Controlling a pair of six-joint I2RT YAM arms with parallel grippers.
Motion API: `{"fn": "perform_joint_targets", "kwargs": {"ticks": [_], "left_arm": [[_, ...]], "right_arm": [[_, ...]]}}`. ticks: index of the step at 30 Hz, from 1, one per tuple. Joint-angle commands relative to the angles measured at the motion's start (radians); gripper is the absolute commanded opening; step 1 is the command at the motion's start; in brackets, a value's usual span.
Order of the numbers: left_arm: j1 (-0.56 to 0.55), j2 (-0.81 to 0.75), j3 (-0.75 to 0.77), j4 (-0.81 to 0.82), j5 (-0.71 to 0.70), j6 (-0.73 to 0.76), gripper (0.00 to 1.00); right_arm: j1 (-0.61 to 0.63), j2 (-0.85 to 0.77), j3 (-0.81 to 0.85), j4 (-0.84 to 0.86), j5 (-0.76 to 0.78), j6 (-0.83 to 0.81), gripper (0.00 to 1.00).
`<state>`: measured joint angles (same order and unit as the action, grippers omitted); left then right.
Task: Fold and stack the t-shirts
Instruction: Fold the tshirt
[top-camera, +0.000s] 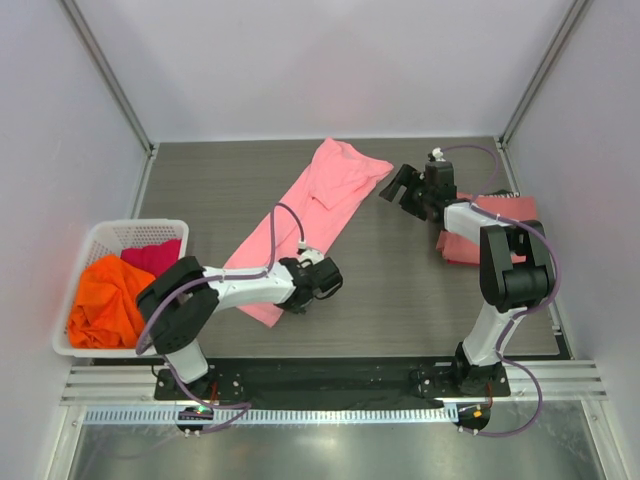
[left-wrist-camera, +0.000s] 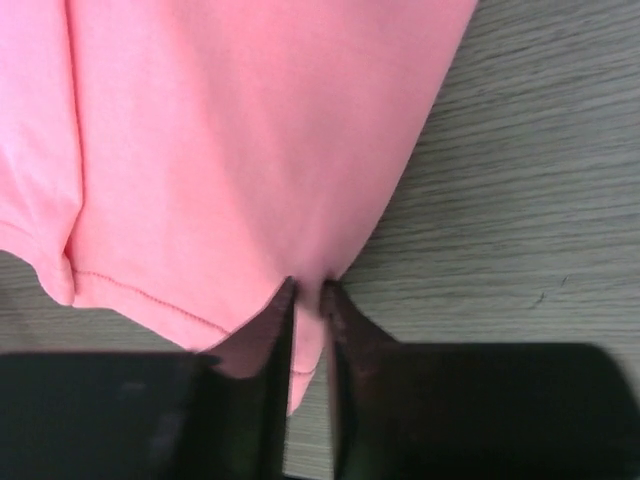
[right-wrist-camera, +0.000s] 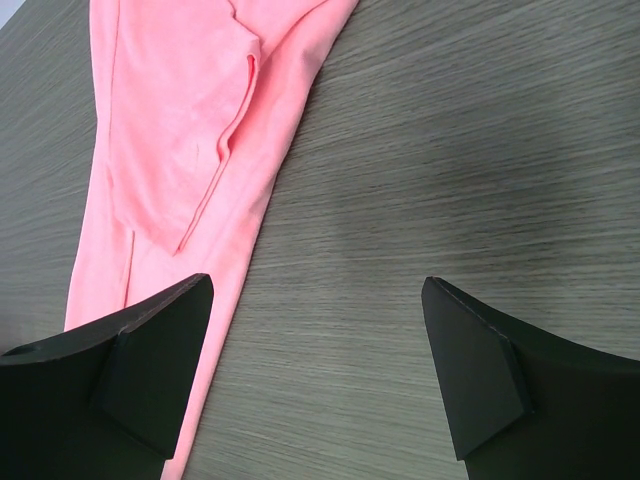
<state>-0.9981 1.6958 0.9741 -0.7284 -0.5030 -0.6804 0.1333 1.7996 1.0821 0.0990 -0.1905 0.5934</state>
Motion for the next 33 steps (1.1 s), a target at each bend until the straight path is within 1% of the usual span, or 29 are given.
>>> {"fn": "perform_joint_targets", "kwargs": {"ticks": [1,2,4,5,7,8,11,13,15,16,17,18,19,20,21,22,24,25,26,27,28,29,30,31,33], "left_arm": [[0.016,0.067,-0.014,0.021,0.043,-0.002,0.13],[0.016,0.07,-0.011,0.032,0.055,-0.001,0.0],[0.016,0.061,-0.008,0.05,0.102,-0.004,0.0],[0.018,0.053,-0.006,0.085,0.174,-0.004,0.0],[0.013,0.032,0.005,0.125,0.26,-0.011,0.0],[0.009,0.027,0.017,0.159,0.329,-0.019,0.0],[-0.03,0.033,0.093,0.224,0.407,-0.059,0.0],[-0.054,0.053,0.17,0.265,0.451,-0.105,0.0],[-0.074,0.097,0.225,0.348,0.5,-0.14,0.0],[-0.101,0.117,0.285,0.387,0.515,-0.172,0.01],[-0.115,0.14,0.326,0.4,0.54,-0.179,0.14],[-0.134,0.178,0.363,0.4,0.564,-0.177,0.31],[-0.157,0.192,0.42,0.377,0.564,-0.174,0.46],[-0.166,0.194,0.428,0.368,0.554,-0.166,0.71],[-0.171,0.164,0.419,0.363,0.54,-0.165,0.82],[-0.172,0.134,0.394,0.369,0.52,-0.163,0.87],[-0.169,0.056,0.292,0.366,0.474,-0.157,0.89],[-0.166,-0.031,0.258,0.353,0.439,-0.156,0.89],[-0.157,-0.085,0.182,0.347,0.431,-0.156,0.89],[-0.148,-0.134,0.148,0.339,0.425,-0.159,0.88],[-0.139,-0.228,0.115,0.33,0.422,-0.163,0.88],[-0.129,-0.27,0.074,0.31,0.422,-0.166,0.87],[-0.102,-0.309,0.011,0.301,0.426,-0.172,0.86],[-0.087,-0.385,-0.024,0.278,0.431,-0.179,0.86],[-0.03,-0.454,-0.099,0.248,0.431,-0.18,0.84]], "right_arm": [[-0.004,-0.006,-0.004,0.051,-0.01,0.006,0.92],[-0.004,-0.006,-0.004,0.051,-0.009,0.006,0.92],[-0.004,-0.008,-0.007,0.051,-0.006,0.005,0.92],[-0.004,-0.008,-0.007,0.05,-0.003,0.005,0.92],[-0.008,-0.013,-0.008,0.05,0.005,0.005,0.92],[-0.008,-0.014,-0.01,0.047,0.009,0.006,0.92],[-0.015,-0.037,-0.019,0.031,0.037,0.011,0.92],[-0.02,-0.071,-0.031,0.019,0.077,0.016,0.93],[-0.023,-0.1,-0.042,0.002,0.114,0.014,0.93],[-0.029,-0.126,-0.05,-0.007,0.147,0.017,0.94],[-0.032,-0.141,-0.053,-0.025,0.161,0.016,0.94],[-0.035,-0.154,-0.06,-0.034,0.169,0.014,0.94],[-0.038,-0.164,-0.063,-0.048,0.177,0.014,0.94],[-0.041,-0.189,-0.063,-0.085,0.181,0.011,0.95],[-0.044,-0.2,-0.063,-0.099,0.18,0.008,0.96],[-0.046,-0.213,-0.063,-0.142,0.175,0.003,0.96],[-0.046,-0.274,-0.074,-0.221,0.166,-0.01,0.97],[-0.044,-0.295,-0.1,-0.243,0.163,-0.01,0.97],[-0.044,-0.313,-0.114,-0.295,0.16,-0.001,0.88],[-0.043,-0.333,-0.125,-0.332,0.11,0.0,0.85],[-0.037,-0.362,-0.151,-0.361,0.077,-0.01,0.84],[-0.031,-0.384,-0.171,-0.411,0.044,-0.018,0.83],[-0.015,-0.405,-0.191,-0.436,0.025,-0.02,0.82],[0.021,-0.461,-0.242,-0.456,0.025,-0.017,0.81],[0.081,-0.517,-0.321,-0.499,0.034,0.003,0.8]]}}
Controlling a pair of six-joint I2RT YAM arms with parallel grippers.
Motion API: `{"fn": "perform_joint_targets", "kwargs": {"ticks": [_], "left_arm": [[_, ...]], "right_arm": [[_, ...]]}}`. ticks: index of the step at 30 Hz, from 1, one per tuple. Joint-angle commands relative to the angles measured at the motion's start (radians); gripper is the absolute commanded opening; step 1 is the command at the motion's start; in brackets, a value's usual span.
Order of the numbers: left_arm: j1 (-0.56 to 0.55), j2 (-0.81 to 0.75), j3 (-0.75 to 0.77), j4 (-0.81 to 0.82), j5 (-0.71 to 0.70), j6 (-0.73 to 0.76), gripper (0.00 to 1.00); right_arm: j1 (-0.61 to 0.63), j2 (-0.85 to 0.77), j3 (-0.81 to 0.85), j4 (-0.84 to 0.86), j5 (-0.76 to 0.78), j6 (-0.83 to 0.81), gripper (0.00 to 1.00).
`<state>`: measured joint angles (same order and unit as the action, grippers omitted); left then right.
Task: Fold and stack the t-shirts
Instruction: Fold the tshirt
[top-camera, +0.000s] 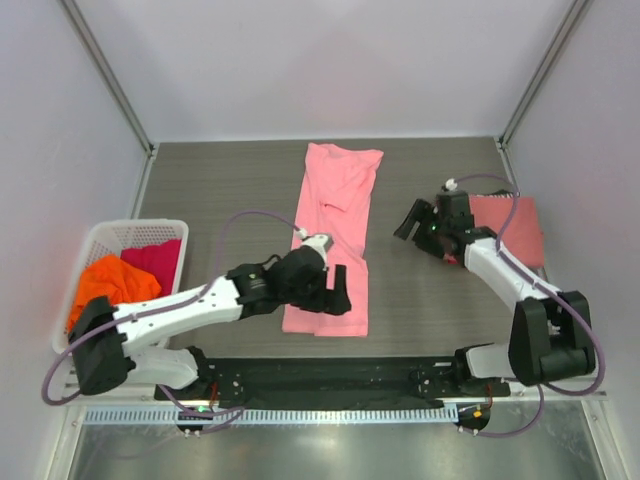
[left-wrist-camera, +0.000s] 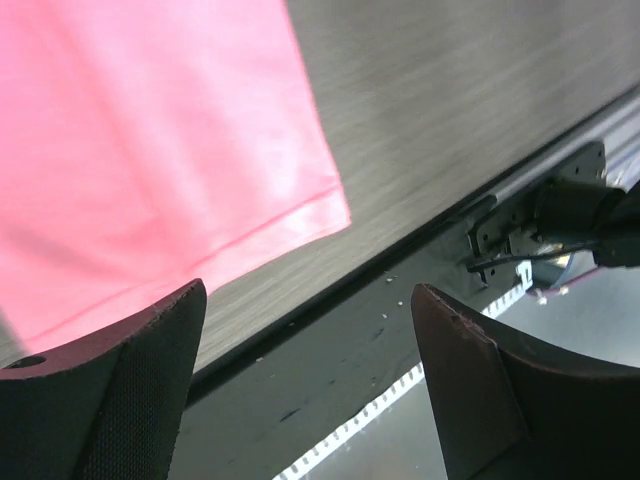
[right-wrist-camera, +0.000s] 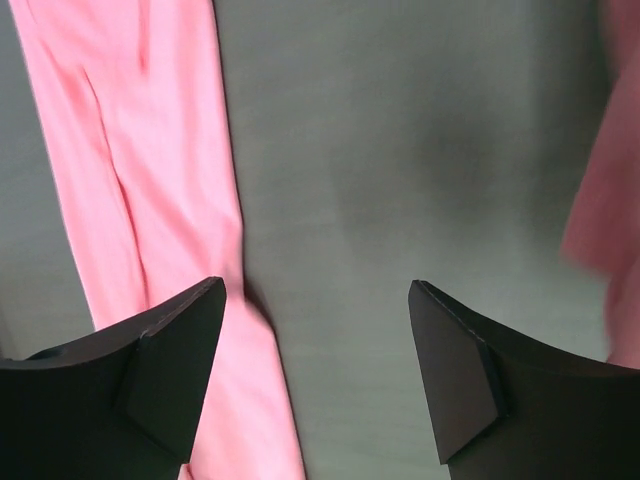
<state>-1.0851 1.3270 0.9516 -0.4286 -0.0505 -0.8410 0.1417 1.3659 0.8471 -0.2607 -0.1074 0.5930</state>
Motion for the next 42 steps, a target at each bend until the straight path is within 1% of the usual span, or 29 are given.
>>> {"fn": "perform_joint_targets", "kwargs": {"ticks": [1,2,3,4,5,6,7,8,10,11,14,15,18,21,23,24,25,26,28,29,30,31,34,37,40,42], "left_arm": [[0.083,-0.115,-0.102,-0.073,-0.023,-0.014,0.83],[0.108,-0.167,-0.123,-0.079,-0.011,-0.007,0.79],[0.134,-0.187,-0.148,-0.081,0.006,-0.004,0.78],[0.202,-0.204,-0.196,-0.07,0.029,0.003,0.77],[0.232,-0.23,-0.224,-0.061,0.047,0.006,0.73],[0.267,-0.238,-0.249,-0.052,0.12,0.01,0.72],[0.313,-0.242,-0.287,-0.041,0.141,0.016,0.72],[0.333,-0.247,-0.303,-0.038,0.156,0.019,0.69],[0.359,-0.258,-0.341,-0.035,0.173,0.022,0.66],[0.366,-0.258,-0.35,-0.036,0.176,0.022,0.65],[0.376,-0.276,-0.391,-0.036,0.184,0.019,0.64],[0.379,-0.282,-0.399,-0.036,0.184,0.019,0.64],[0.386,-0.31,-0.428,-0.041,0.179,0.008,0.63],[0.386,-0.322,-0.448,-0.033,0.192,-0.004,0.6],[0.386,-0.319,-0.453,-0.033,0.186,-0.004,0.59],[0.386,-0.318,-0.462,-0.03,0.186,-0.006,0.59],[0.386,-0.322,-0.468,-0.016,0.189,-0.01,0.59],[0.386,-0.324,-0.476,-0.006,0.189,-0.013,0.58],[0.386,-0.324,-0.488,0.014,0.192,-0.026,0.58],[0.386,-0.321,-0.491,0.022,0.195,-0.027,0.56],[0.386,-0.315,-0.491,0.028,0.196,-0.03,0.54],[0.386,-0.308,-0.493,0.033,0.201,-0.03,0.5],[0.386,-0.281,-0.501,0.063,0.224,-0.029,0.43],[0.386,-0.25,-0.524,0.125,0.233,-0.046,0.4],[0.386,-0.212,-0.548,0.192,0.244,-0.059,0.34],[0.386,-0.189,-0.557,0.235,0.256,-0.069,0.34]], "right_arm": [[0.14,-0.134,-0.112,-0.146,-0.051,0.048,0.8],[0.172,-0.154,-0.137,-0.147,-0.055,0.077,0.77],[0.202,-0.172,-0.16,-0.147,-0.063,0.111,0.76],[0.235,-0.186,-0.201,-0.147,-0.072,0.138,0.74],[0.292,-0.212,-0.219,-0.129,-0.077,0.195,0.71],[0.326,-0.223,-0.252,-0.123,-0.077,0.218,0.7],[0.349,-0.231,-0.267,-0.12,-0.062,0.241,0.69],[0.405,-0.249,-0.281,-0.111,-0.054,0.282,0.67],[0.446,-0.257,-0.309,-0.109,-0.037,0.315,0.64],[0.488,-0.258,-0.318,-0.107,-0.034,0.341,0.62],[0.547,-0.248,-0.345,-0.094,-0.018,0.378,0.59],[0.582,-0.238,-0.353,-0.08,-0.018,0.401,0.58],[0.633,-0.205,-0.378,-0.035,-0.025,0.435,0.54],[0.661,-0.191,-0.394,-0.012,-0.006,0.453,0.52],[0.667,-0.172,-0.404,0.015,-0.011,0.461,0.42],[0.667,-0.163,-0.402,0.017,-0.011,0.461,0.38],[0.67,-0.156,-0.404,0.021,-0.009,0.459,0.32],[0.67,-0.153,-0.404,0.023,-0.005,0.461,0.3],[0.673,-0.154,-0.407,0.026,-0.002,0.462,0.22],[0.673,-0.162,-0.407,0.028,0.0,0.462,0.08],[0.674,-0.168,-0.41,0.026,0.002,0.465,0.04],[0.674,-0.177,-0.413,0.028,0.002,0.467,0.01],[0.676,-0.194,-0.422,0.023,0.003,0.469,0.01],[0.679,-0.192,-0.43,0.029,-0.003,0.465,0.01],[0.684,-0.197,-0.436,0.034,-0.005,0.467,0.01],[0.684,-0.205,-0.439,0.035,-0.003,0.467,0.01]]}}
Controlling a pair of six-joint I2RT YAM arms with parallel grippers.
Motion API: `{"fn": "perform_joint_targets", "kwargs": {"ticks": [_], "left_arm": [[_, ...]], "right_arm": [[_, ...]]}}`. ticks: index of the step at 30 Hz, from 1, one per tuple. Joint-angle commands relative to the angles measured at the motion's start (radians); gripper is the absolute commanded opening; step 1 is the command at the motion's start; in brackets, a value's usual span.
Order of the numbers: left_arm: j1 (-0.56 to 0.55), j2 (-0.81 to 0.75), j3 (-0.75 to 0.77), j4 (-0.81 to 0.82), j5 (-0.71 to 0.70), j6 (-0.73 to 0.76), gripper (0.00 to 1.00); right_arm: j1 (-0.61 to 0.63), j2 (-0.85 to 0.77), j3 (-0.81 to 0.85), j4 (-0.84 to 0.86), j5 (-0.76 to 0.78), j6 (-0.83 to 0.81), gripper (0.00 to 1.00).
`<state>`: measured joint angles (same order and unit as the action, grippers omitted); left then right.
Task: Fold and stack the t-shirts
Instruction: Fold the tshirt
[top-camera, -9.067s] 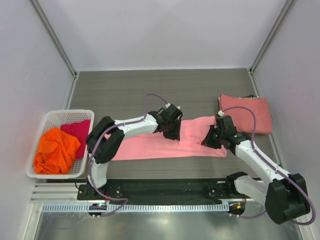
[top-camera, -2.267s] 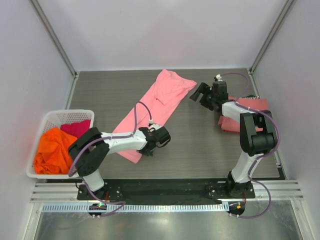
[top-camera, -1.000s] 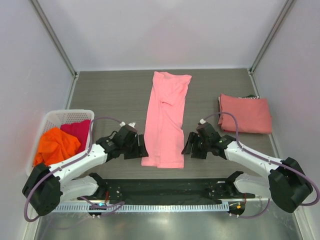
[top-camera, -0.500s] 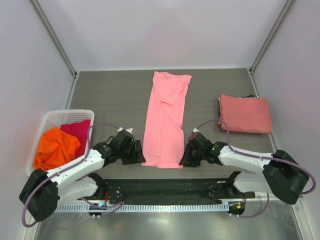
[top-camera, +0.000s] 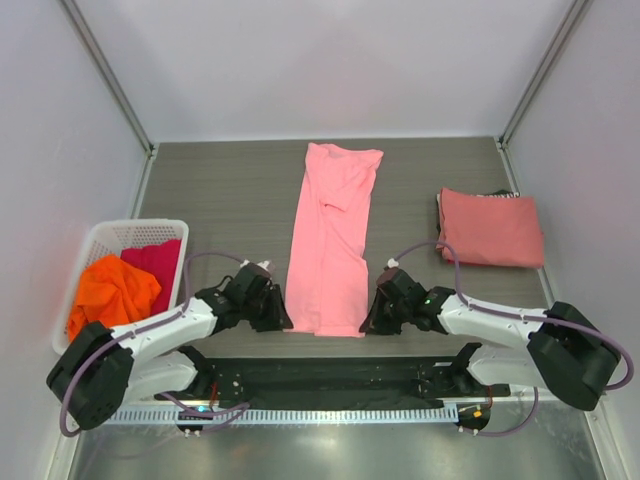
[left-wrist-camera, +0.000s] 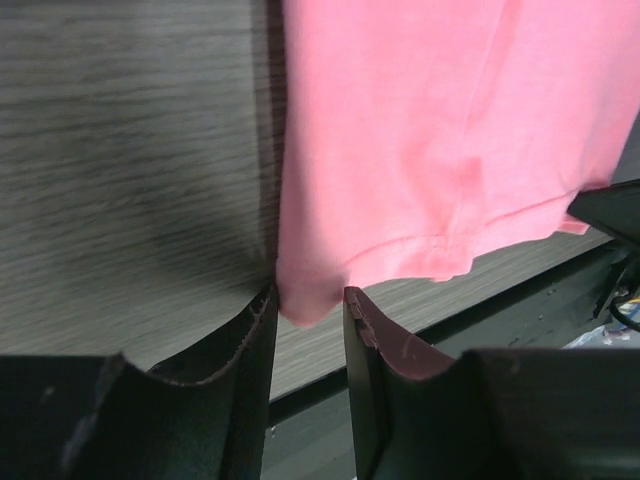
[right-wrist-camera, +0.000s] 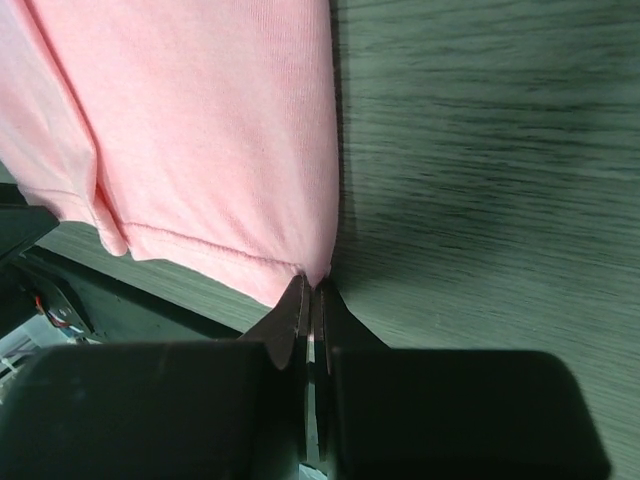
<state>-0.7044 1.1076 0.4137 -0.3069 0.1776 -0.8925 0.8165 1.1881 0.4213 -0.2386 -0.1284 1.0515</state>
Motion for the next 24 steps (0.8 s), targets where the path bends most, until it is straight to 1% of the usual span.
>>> {"fn": "perform_joint_targets", "kwargs": {"ticks": [1,2,3,4,5,7,11,12,14,15,16,17,18,19,21,23,24], "left_arm": [[0.005,0.05,-0.019,0.121,0.031,-0.016,0.35],[0.003,0.061,-0.021,0.13,0.034,-0.016,0.32],[0.003,0.069,-0.024,0.144,0.042,-0.017,0.26],[0.003,0.074,-0.026,0.147,0.051,-0.016,0.18],[0.003,0.072,-0.027,0.15,0.074,-0.017,0.0],[-0.004,0.046,-0.035,0.15,0.097,-0.035,0.0],[-0.007,-0.087,-0.024,0.105,0.177,-0.081,0.0],[-0.007,-0.142,-0.016,0.077,0.186,-0.088,0.0],[-0.004,-0.184,0.005,0.058,0.195,-0.095,0.0],[0.0,-0.201,0.014,0.034,0.191,-0.092,0.0],[0.005,-0.2,0.022,0.029,0.185,-0.088,0.0],[0.029,-0.195,0.039,0.032,0.194,-0.079,0.0],[0.046,-0.168,0.045,0.054,0.21,-0.077,0.0],[0.066,-0.151,0.056,0.069,0.267,-0.077,0.0],[0.129,-0.114,0.094,0.119,0.313,-0.08,0.0],[0.167,-0.052,0.14,0.127,0.361,-0.069,0.0],[0.199,-0.031,0.204,0.111,0.365,-0.044,0.0]], "right_arm": [[0.01,-0.039,-0.015,0.012,0.016,0.008,0.01],[0.01,-0.048,-0.016,0.012,0.016,0.007,0.01],[0.01,-0.056,-0.021,0.009,0.016,0.008,0.01],[0.01,-0.076,-0.021,-0.001,0.013,0.005,0.01],[0.012,-0.091,-0.022,-0.007,0.012,0.004,0.01],[0.013,-0.117,-0.026,-0.036,0.012,-0.001,0.01],[0.013,-0.24,-0.019,-0.085,0.0,-0.004,0.01],[0.013,-0.264,-0.006,-0.096,0.004,-0.002,0.01],[0.012,-0.306,0.025,-0.145,0.042,-0.013,0.01],[0.012,-0.329,0.071,-0.168,0.067,-0.043,0.01],[0.01,-0.331,0.1,-0.215,0.094,-0.062,0.01],[0.009,-0.325,0.129,-0.237,0.161,-0.085,0.01],[-0.005,-0.299,0.187,-0.254,0.179,-0.126,0.01],[-0.014,-0.274,0.216,-0.272,0.194,-0.151,0.01],[-0.045,-0.231,0.295,-0.278,0.207,-0.192,0.01],[-0.117,-0.156,0.348,-0.271,0.191,-0.252,0.01],[-0.143,-0.125,0.402,-0.265,0.162,-0.277,0.01]]}}
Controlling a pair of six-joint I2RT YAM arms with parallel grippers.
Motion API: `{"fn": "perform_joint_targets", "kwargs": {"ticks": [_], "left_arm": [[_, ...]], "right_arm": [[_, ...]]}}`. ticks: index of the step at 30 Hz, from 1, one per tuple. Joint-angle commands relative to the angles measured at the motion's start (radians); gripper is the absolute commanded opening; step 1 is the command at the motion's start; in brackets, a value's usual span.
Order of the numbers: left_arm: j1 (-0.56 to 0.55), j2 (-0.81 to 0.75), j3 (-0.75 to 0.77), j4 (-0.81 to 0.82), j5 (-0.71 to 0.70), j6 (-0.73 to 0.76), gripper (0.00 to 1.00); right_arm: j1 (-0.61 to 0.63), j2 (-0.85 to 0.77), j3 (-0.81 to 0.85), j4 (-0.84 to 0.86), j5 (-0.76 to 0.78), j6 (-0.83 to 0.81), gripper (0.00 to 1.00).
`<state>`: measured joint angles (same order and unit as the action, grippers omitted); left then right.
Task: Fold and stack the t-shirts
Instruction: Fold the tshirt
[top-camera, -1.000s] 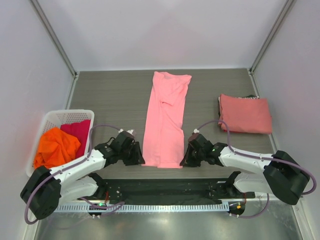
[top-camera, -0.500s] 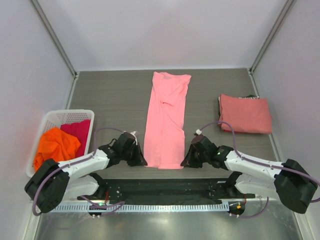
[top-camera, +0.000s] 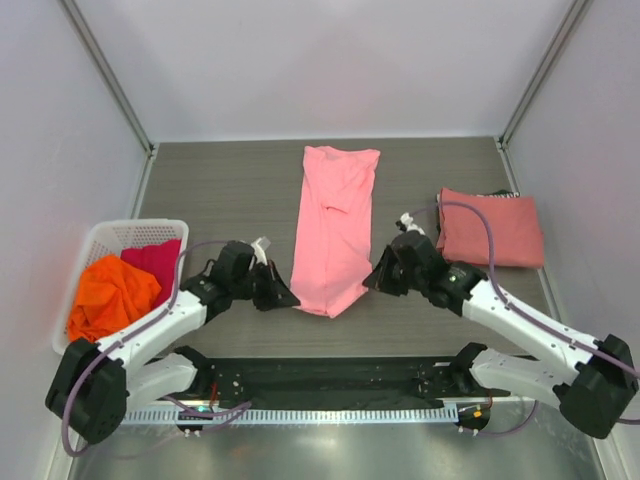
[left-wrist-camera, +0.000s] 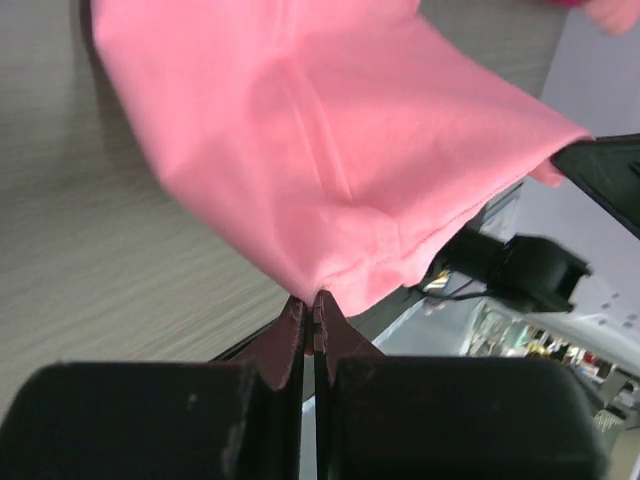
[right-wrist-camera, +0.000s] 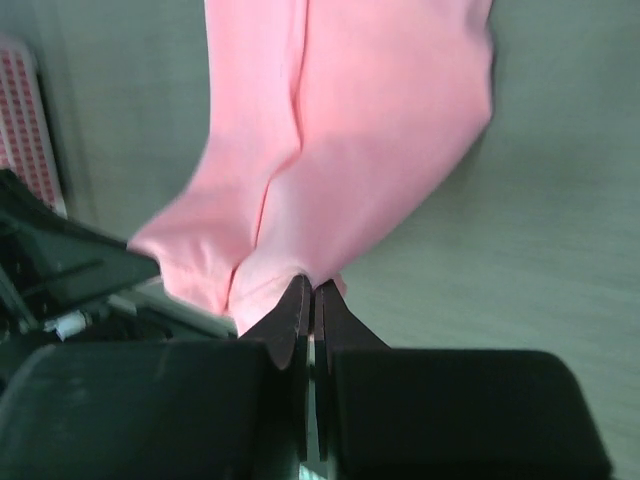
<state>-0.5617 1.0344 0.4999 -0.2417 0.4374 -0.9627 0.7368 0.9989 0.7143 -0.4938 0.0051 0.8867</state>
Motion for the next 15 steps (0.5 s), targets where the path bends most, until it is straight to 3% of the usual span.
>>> {"fn": "perform_joint_targets", "kwargs": {"ticks": [1,8,15], "left_arm": [[0.071,0.093,0.152,0.032,0.103,0.044,0.0],[0.193,0.387,0.439,0.024,0.058,0.094,0.0],[0.258,0.679,0.666,0.045,0.054,0.098,0.0]], "right_arm": [[-0.129,0.116,0.135,0.003,0.009,-0.152,0.01],[-0.313,0.383,0.347,0.055,-0.094,-0.267,0.01],[-0.39,0.601,0.49,0.133,-0.102,-0.304,0.01]]}}
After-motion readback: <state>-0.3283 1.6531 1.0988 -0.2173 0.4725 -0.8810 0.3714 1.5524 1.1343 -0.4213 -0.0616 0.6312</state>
